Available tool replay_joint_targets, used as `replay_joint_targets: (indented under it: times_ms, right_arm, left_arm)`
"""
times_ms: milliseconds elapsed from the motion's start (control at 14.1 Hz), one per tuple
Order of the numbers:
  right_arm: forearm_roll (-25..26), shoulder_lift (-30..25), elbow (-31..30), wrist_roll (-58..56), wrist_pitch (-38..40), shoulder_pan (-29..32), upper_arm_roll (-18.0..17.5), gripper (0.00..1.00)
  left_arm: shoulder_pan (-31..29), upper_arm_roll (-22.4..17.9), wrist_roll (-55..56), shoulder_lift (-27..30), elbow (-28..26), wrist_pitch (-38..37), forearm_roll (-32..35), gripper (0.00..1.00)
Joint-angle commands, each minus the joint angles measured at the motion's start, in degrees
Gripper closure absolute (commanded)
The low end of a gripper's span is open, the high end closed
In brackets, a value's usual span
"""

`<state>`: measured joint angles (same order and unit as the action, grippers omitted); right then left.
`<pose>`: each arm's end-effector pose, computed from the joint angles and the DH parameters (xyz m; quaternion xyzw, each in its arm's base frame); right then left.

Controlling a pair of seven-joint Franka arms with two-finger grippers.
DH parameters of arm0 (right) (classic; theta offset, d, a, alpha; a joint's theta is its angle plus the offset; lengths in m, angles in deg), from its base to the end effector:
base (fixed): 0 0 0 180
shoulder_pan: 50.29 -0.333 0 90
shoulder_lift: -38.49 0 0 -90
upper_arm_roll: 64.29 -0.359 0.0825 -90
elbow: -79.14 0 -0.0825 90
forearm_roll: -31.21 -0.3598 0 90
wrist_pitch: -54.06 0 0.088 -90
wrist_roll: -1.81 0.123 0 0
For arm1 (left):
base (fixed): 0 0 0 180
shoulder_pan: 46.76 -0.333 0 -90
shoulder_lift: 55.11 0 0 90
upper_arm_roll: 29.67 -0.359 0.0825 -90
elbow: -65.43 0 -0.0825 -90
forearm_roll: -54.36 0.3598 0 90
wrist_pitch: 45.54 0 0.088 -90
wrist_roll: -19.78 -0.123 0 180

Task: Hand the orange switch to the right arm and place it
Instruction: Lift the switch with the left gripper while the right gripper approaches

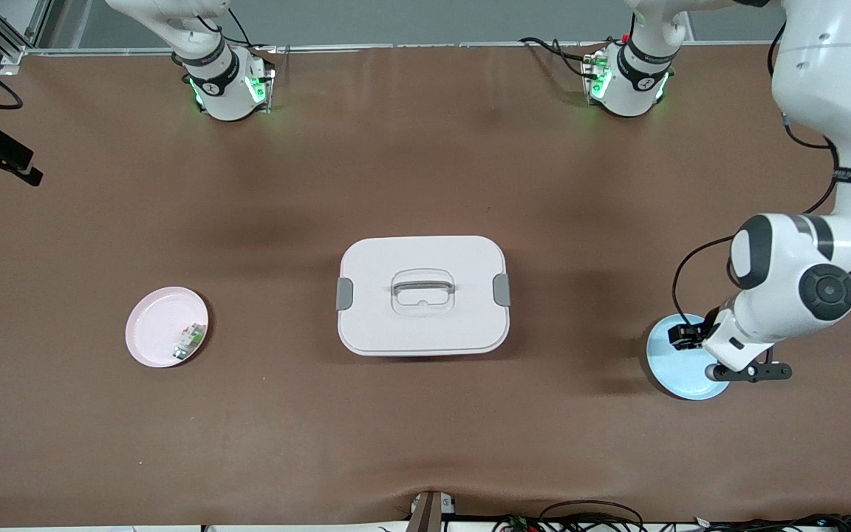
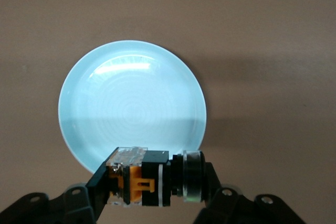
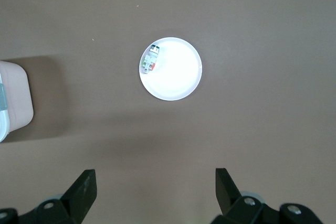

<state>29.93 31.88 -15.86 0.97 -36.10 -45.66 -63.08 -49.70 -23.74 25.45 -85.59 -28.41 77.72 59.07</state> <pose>0.4874 -0.0479 0.6715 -0.9989 0.0434 -0.0161 0.0115 0.6824 -0.0209 0.3427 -0.9999 -0.0075 0.0069 0.0085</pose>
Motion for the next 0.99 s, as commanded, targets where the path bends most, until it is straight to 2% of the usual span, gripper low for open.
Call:
replay_joint_targets:
  times_ms: [0, 567, 708, 921]
  right_arm:
    - [0.8, 1.0, 1.6, -0.7, 1.0, 0.7, -0.9, 0.00]
    - [-0.1, 1.9, 0.3, 2.6, 1.2, -1.8, -1.1, 0.00]
    - [-3.8, 1.8, 0.0, 3.6, 3.9, -4.3, -1.1, 0.00]
    - [-9.5, 1.5, -1.2, 16.7, 5.3, -9.3, -1.1, 0.00]
  left_arm:
    - [-0.3, 0.9, -0.1, 4.4, -1.3, -4.9, -3.3, 0.87]
    - [-0.2, 2.9, 0.1, 11.7, -1.2, -17.5, -13.5, 0.88]
    - [-0.1, 2.9, 0.1, 12.8, -1.2, -20.5, -16.3, 0.88]
    - [0.0, 3.9, 0.5, 14.0, -0.9, -23.9, -20.0, 0.88]
